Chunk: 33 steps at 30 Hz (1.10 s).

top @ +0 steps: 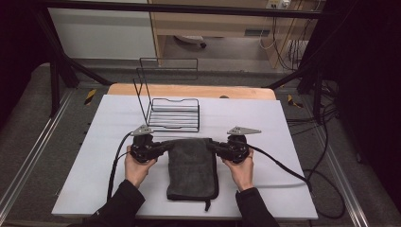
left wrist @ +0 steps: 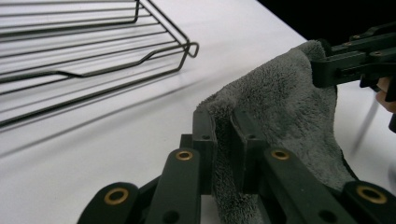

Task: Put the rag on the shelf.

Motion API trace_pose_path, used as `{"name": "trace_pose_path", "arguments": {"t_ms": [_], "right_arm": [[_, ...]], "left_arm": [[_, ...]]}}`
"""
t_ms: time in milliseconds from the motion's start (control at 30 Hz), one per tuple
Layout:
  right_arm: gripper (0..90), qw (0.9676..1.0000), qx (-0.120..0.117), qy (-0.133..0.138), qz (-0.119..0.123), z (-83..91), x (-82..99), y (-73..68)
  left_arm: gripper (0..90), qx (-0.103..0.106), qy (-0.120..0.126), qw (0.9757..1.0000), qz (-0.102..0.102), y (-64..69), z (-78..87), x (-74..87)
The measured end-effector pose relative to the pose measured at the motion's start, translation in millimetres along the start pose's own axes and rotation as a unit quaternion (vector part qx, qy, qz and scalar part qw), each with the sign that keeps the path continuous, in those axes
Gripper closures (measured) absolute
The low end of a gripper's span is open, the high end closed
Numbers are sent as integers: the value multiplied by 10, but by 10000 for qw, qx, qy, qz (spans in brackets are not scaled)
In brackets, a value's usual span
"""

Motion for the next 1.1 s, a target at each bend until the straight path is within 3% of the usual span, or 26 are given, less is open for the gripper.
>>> {"name": "trace_pose_path", "arguments": {"t_ms": [133,633,1100], "right_arm": [[781,9999,-6,77,108,64,6,-37],[780,9983,-36,462,347,242,-57,-155],[781,9934,34,932,662,444,-195,-340]], "left_arm": [[813,-56,119,9998,-158,79,49,-6],[813,1,548,9979,-344,258,251,-66],[814,34,1015,9935,-520,422,470,-175]]}}
Point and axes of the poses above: each handheld gripper's, and its own axes: z roughly backward along the jaws, x roughly out of its underside, y roughly to its right, the point moved 2 cm from there along -z, roughly forward along the jaws, and after that the axes turned 2 degrees about -y, right-handed, at the moved point
